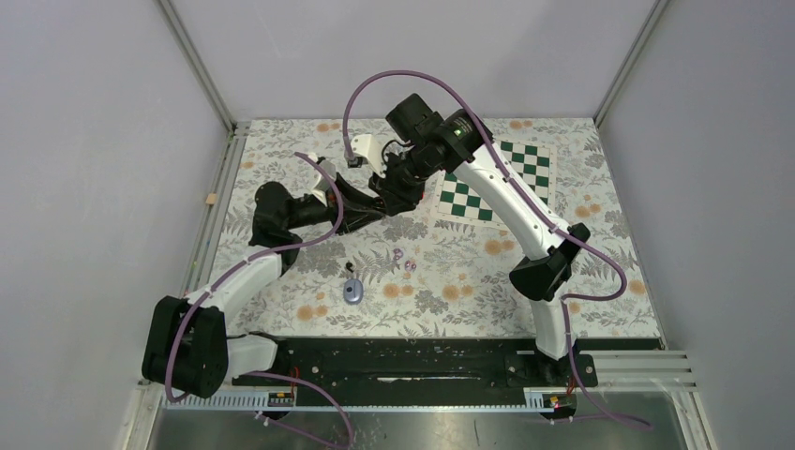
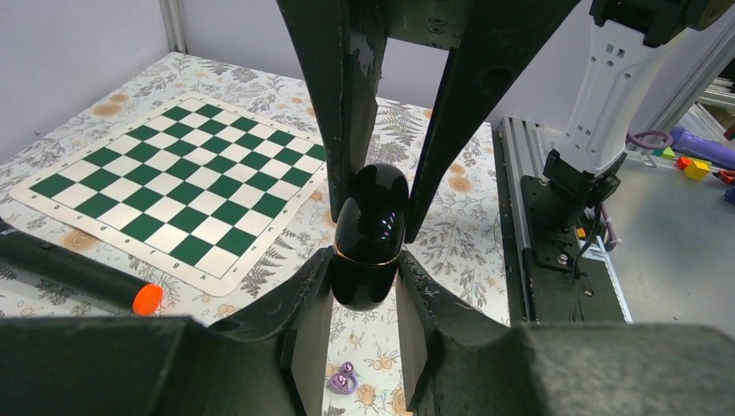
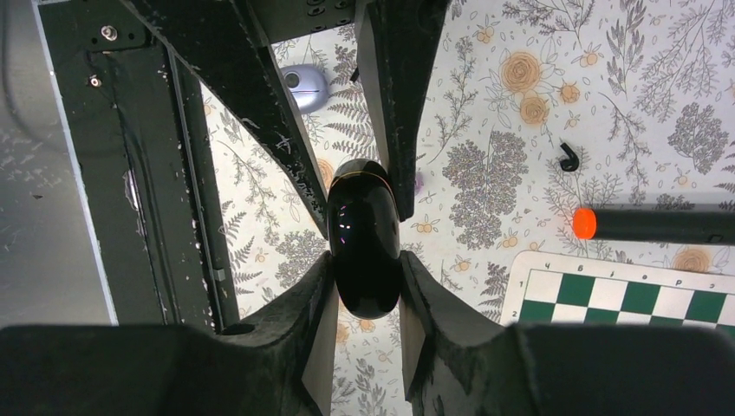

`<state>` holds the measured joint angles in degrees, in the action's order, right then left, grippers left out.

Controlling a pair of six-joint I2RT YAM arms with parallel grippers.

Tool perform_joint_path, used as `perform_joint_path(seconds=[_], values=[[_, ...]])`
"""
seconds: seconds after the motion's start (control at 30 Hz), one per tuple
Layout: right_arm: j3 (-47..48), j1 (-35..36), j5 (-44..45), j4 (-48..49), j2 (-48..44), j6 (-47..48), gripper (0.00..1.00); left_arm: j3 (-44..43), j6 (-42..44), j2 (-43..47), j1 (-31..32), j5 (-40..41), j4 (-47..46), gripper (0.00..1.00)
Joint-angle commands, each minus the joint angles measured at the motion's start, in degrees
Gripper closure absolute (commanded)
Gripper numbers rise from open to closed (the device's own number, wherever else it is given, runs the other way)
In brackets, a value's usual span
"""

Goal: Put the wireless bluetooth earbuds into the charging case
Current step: Pass from the right arm to the left, then open the charging case to the charging case.

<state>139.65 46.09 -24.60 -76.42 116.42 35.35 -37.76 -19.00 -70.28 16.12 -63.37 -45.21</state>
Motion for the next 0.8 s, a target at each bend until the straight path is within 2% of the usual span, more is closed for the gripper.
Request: perform_joint_path(seconds=[0.0, 0.07, 0.13, 0.77], values=[[0.9, 0.5, 2.1, 3.7, -0.4, -3.9, 0.66, 0.6, -0.6, -0.5, 0.6, -0.8, -5.2, 1.00], [1.0, 0.3, 4.3, 4.8, -0.3, -5.0, 0.58, 0.5, -0.2, -0.6, 0.4, -1.4, -5.2, 1.00], [1.4, -0.2, 4.6, 5.7, -0.3, -6.2, 0.55, 0.5, 0.3, -0.7, 0.4, -1.9, -5.3, 1.00], [5.5, -4.0, 2.6, 7.8, -0.9, -10.3, 0.54, 0.3, 1.8, -1.6, 0.7, -3.2, -5.8, 1.00]])
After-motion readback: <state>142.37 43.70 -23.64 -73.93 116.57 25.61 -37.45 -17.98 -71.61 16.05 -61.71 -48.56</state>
